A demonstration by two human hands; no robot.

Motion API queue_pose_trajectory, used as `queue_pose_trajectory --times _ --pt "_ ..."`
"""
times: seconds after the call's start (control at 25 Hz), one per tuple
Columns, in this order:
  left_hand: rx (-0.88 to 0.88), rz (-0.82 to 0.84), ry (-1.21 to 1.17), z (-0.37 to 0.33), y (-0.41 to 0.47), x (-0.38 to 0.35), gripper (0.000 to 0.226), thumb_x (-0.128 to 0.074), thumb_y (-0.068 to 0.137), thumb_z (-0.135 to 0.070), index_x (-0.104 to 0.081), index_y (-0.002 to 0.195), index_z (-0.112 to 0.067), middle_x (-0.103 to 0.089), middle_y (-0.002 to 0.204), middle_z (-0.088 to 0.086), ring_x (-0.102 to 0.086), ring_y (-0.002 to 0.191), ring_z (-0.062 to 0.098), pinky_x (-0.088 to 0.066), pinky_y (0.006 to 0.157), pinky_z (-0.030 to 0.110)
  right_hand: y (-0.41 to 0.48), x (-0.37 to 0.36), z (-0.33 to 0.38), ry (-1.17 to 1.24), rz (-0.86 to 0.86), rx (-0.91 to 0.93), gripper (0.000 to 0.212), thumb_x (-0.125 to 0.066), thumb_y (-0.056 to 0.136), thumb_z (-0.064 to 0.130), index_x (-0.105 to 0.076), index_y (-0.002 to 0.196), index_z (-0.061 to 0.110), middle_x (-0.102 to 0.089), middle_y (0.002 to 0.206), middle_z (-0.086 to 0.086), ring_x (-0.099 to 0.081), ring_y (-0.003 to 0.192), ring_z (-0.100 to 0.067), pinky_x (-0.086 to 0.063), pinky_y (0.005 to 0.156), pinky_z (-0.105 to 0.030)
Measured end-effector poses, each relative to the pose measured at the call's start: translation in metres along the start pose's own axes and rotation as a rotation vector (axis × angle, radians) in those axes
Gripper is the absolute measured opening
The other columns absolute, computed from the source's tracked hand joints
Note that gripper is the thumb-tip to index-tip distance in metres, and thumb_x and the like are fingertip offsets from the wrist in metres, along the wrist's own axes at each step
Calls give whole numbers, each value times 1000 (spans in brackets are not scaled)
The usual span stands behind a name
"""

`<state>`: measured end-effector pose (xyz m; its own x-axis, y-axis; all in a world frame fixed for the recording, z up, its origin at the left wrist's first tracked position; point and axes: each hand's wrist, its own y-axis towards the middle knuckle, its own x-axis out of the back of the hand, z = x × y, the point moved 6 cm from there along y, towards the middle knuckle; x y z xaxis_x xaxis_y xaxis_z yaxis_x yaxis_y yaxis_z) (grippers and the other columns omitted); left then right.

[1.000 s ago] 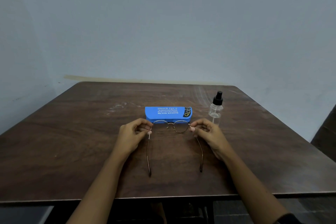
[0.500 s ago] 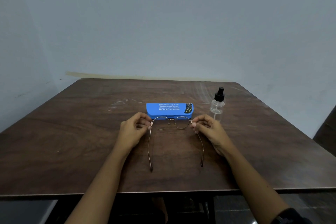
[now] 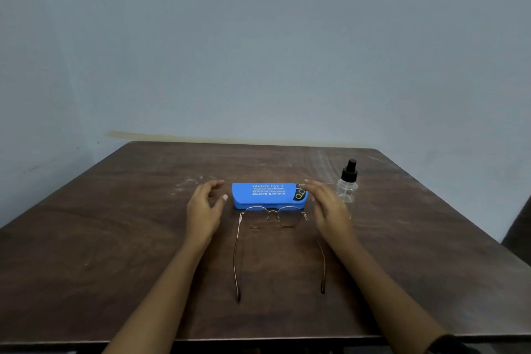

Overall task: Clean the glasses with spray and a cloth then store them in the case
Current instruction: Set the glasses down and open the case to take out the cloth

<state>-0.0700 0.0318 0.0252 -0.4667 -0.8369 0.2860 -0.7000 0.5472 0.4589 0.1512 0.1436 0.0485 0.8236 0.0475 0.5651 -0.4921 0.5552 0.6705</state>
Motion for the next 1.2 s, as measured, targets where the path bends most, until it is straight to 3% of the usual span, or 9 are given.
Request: queue_pose_trajectory --times 0.16,0.28,0.48,0.72,0.92,1.08,1.2 --pt "32 258 53 10 19 -21 57 -62 81 -3 -42 133 -10 -46 139 13 -44 126 24 -35 103 34 22 -25 -16 -87 296 -67 45 -43 85 -14 -53 125 4 -38 145 -13 -32 136 -26 -26 112 -36" --pt "69 409 34 20 27 -30 73 -67 78 -7 -31 140 -17 -39 145 13 -38 133 23 -32 110 36 42 -36 -27 -167 404 -117 42 -44 89 -5 -50 128 11 -35 148 -8 -28 138 -25 -22 111 -31" --pt "119 535 55 30 33 -47 83 -70 75 -8 -24 143 -17 -34 148 9 -36 133 21 -31 109 35 58 -53 -38 -260 572 -201 44 -55 88 6 -47 131 13 -47 140 -8 -42 126 -25 -30 104 -29" --pt "81 506 137 31 45 -56 69 -60 86 -19 -22 143 -16 -30 151 10 -35 134 22 -29 109 32 69 -61 -44 -260 554 -185 57 -67 81 16 -44 133 17 -45 139 -7 -41 126 -24 -32 103 -30" --pt "65 465 191 31 48 -64 79 -67 80 -25 -21 143 -16 -34 148 11 -33 135 23 -28 105 28 64 -69 -52 -168 452 -184 54 -67 82 24 -45 131 24 -43 136 -5 -39 124 -23 -36 107 -36" --pt "28 408 243 28 49 -67 76 -69 78 -23 -27 141 -14 -39 144 13 -35 132 25 -30 104 31 64 -70 -54 -125 360 -109 50 -70 79 26 -51 124 16 -49 133 -3 -36 130 -20 -24 113 -35" --pt "13 411 259 28 49 -68 74 -68 78 -25 -28 140 -13 -39 144 13 -36 132 25 -31 103 30 66 -72 -56 -111 342 -86 49 -73 75 28 -53 117 14 -57 123 -4 -46 119 -20 -28 110 -45"
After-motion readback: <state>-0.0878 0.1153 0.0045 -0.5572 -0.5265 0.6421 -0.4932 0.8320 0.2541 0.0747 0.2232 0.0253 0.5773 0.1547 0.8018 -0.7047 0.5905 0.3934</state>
